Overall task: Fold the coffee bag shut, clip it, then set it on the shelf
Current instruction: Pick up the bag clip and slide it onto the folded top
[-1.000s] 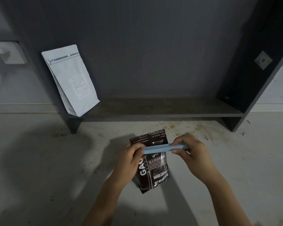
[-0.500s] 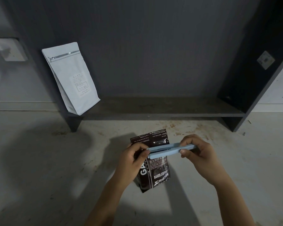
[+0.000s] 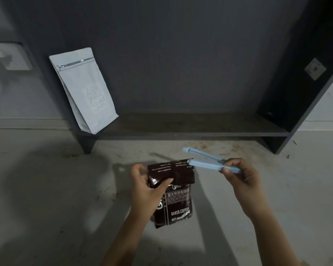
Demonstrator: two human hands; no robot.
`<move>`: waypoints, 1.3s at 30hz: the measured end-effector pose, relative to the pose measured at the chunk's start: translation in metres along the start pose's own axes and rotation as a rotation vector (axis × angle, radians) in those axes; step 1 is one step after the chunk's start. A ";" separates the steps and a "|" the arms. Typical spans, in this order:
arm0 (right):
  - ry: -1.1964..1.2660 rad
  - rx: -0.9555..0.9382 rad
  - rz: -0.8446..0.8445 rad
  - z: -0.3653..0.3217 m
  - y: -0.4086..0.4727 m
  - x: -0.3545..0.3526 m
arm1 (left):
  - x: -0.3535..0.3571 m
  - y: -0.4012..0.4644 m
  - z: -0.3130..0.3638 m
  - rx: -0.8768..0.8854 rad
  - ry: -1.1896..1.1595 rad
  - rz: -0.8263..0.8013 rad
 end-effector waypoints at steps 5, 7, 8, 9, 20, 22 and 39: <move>0.007 0.012 -0.117 0.005 0.000 0.021 | 0.007 0.005 -0.011 -0.102 -0.091 -0.123; 0.038 0.013 -0.155 0.007 0.000 0.031 | 0.010 0.005 -0.013 -0.129 -0.092 -0.162; 0.056 0.012 -0.170 0.007 -0.001 0.036 | 0.012 0.004 -0.013 -0.131 -0.096 -0.176; 0.066 0.010 -0.183 0.007 -0.001 0.040 | 0.015 0.004 -0.013 -0.128 -0.107 -0.185; 0.317 0.116 -0.150 0.016 -0.003 0.075 | 0.020 0.002 -0.015 -0.153 -0.127 -0.199; 0.342 0.112 -0.116 0.015 -0.003 0.077 | 0.021 0.001 -0.014 -0.133 -0.137 -0.180; 0.549 0.149 -0.072 0.012 -0.001 0.083 | 0.028 0.005 -0.022 -0.160 -0.211 -0.252</move>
Point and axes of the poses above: each hand's wrist, its own y-axis towards the middle knuckle, its own x-axis out of the palm, z = x × y, the point moved 8 cm from there along y, towards the middle knuckle, and after that the axes turned 11 degrees about -z, right-handed, at the moved point
